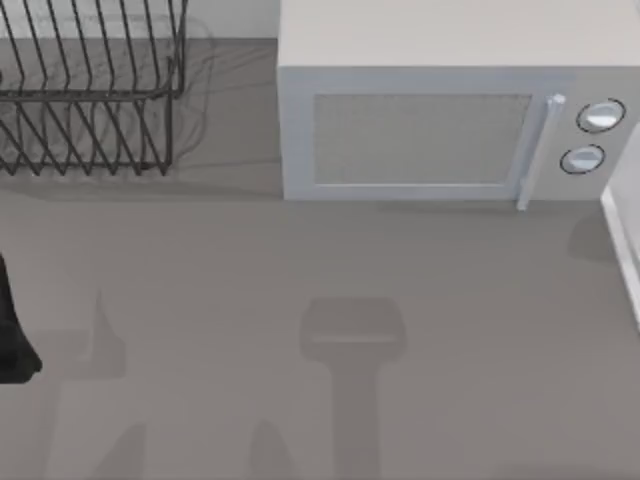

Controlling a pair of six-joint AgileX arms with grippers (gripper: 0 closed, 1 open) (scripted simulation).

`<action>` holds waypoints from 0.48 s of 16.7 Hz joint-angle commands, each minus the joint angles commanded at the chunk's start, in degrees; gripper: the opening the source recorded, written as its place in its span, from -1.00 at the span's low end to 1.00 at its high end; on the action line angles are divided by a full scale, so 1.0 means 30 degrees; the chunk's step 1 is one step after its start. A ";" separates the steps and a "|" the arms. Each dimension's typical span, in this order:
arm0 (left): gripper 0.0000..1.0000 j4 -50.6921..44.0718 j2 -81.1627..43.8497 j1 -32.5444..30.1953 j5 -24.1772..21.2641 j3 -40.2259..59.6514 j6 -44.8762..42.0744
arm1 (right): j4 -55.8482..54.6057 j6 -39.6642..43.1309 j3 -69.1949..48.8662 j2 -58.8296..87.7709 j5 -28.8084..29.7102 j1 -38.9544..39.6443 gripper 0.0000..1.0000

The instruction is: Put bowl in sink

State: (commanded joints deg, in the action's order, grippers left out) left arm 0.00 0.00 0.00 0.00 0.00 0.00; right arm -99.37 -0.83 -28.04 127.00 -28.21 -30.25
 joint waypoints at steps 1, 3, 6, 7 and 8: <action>1.00 0.0000 0.0000 0.0000 0.0000 0.0000 0.0000 | 0.0000 0.0000 0.0000 0.0000 0.0000 0.0000 -0.85; 1.00 0.0000 0.0000 0.0000 0.0000 0.0000 0.0000 | 0.0000 0.0000 0.0000 0.0000 0.0000 0.0000 -0.55; 1.00 0.0000 0.0000 0.0000 0.0000 0.0000 0.0000 | 0.0000 0.0000 0.0000 0.0000 0.0000 0.0000 -0.10; 1.00 0.0000 0.0000 0.0000 0.0000 0.0000 0.0000 | 0.0000 0.0000 0.0000 0.0000 0.0000 0.0000 0.06; 1.00 0.0000 0.0000 0.0000 0.0000 0.0000 0.0000 | 0.0000 0.0000 0.0000 0.0000 0.0000 0.0000 0.21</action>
State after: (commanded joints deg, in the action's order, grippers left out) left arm 0.00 0.00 0.00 0.00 0.00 0.00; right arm -99.37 -0.83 -28.04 127.00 -28.21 -30.25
